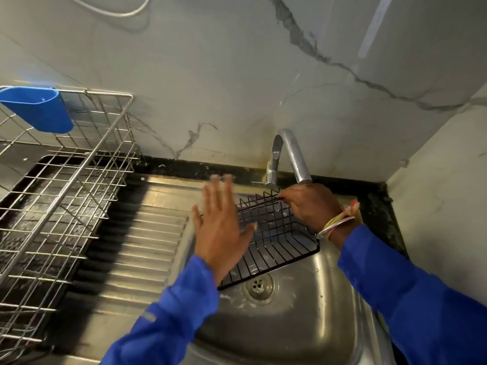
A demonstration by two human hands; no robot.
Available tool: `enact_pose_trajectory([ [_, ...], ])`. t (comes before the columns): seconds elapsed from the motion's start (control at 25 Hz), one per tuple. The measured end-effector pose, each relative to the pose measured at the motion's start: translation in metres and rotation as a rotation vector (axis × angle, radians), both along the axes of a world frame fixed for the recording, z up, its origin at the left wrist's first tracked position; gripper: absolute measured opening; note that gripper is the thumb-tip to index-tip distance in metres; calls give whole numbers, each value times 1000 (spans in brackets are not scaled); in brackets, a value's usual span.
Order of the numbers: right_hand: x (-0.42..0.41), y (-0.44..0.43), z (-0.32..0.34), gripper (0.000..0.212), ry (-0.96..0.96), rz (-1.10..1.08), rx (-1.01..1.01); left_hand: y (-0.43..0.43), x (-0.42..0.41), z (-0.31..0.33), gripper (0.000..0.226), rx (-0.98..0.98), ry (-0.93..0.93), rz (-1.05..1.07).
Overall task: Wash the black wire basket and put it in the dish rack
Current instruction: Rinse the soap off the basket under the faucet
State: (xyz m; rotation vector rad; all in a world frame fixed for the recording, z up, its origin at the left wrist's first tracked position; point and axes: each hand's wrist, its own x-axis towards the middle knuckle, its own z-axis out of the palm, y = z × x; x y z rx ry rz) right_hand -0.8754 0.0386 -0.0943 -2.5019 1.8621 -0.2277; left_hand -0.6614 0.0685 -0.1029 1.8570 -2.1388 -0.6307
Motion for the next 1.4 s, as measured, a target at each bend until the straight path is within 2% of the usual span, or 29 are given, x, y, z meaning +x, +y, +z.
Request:
enact_pose_trajectory([
  [0.08,2,2,3,26,-30,23,2,-21,-28,1,84,31,-212,-242],
  [0.12,2,3,4,26,-36,33,9,-32,-39,0,72,93,-250,-294],
  [0.24,-6,6,4,20,-57,97,-20,-55,-52,-5,43,171,-162,-325],
  [0.36,-25,9,-4,20,-210,93,-50,-53,-51,-13,35,190,-115,-365],
  [0.52,-42,11,-11,18,-329,-182,-57,-45,-40,-18,42,219,-143,-305],
  [0.68,-24,4,-18,18,-605,-374,156,-41,-32,-27,43,228,-198,-223],
  [0.84,-2,-8,-16,22,-388,-264,39,-33,-26,-35,38,322,-104,-133],
  [0.96,1,-10,-18,21,-469,-279,-8,-27,-22,-28,44,341,-18,-94],
  [1.08,-1,6,-32,20,-594,-317,40,-25,-18,-20,43,367,-67,-49],
  [1.28,-13,10,-51,16,-436,-294,195,-32,-9,-27,56,365,-40,-78],
  [1.4,4,-13,-34,20,-471,-279,40,-31,-13,-31,70,359,-49,-94],
])
